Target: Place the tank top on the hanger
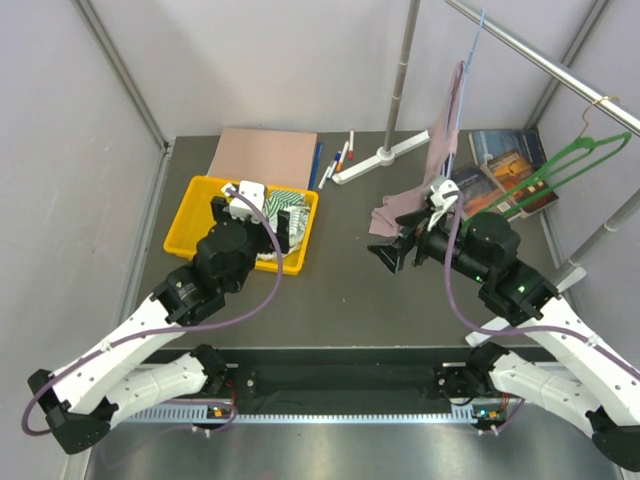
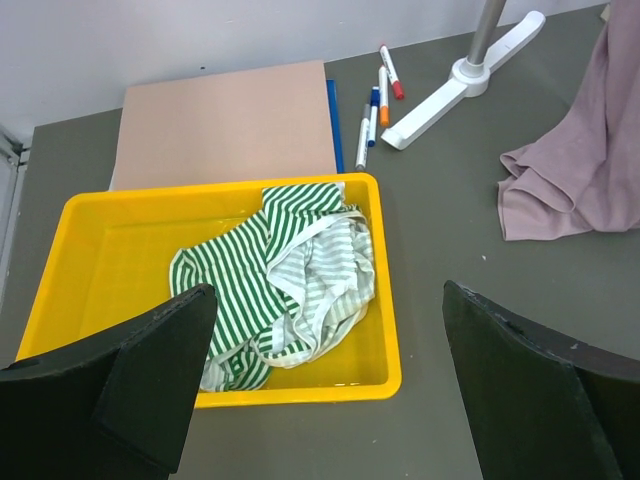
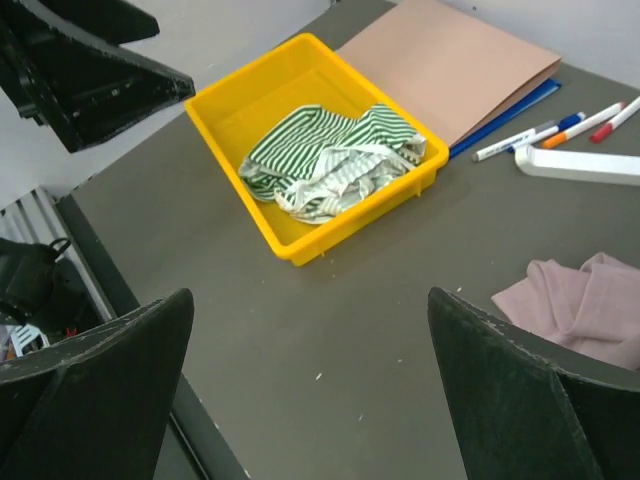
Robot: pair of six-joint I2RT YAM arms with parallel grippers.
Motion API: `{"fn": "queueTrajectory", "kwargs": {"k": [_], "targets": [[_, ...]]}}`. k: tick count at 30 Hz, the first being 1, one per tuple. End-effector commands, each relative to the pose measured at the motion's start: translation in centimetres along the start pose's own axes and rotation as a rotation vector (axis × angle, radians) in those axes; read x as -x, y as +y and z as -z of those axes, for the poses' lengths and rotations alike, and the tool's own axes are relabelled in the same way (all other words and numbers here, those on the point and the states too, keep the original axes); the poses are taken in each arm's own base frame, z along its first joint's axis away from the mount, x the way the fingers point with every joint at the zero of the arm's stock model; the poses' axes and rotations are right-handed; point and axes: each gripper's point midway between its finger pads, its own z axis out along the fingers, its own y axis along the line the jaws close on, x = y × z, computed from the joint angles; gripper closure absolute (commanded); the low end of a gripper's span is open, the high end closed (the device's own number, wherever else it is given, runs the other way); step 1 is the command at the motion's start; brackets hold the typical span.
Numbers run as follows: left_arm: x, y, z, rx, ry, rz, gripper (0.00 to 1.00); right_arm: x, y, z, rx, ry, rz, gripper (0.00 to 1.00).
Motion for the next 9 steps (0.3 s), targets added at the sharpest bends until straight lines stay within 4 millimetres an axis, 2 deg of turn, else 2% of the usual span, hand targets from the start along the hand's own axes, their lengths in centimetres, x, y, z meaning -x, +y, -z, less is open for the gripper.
{"fn": "queueTrajectory", "kwargs": {"k": [1,9], "targets": [[1.3,0.6,0.2,0.021,-0.056,0.022,0.01,1.8,1.5,0.6,0.060,-0.086,-0.002,0.00],[1.3,1.0,0.3,0.038,-0.061,0.014,0.01,0.6,1.4,-0.1,0.050,-0.050,-0.007,0.00]]}}
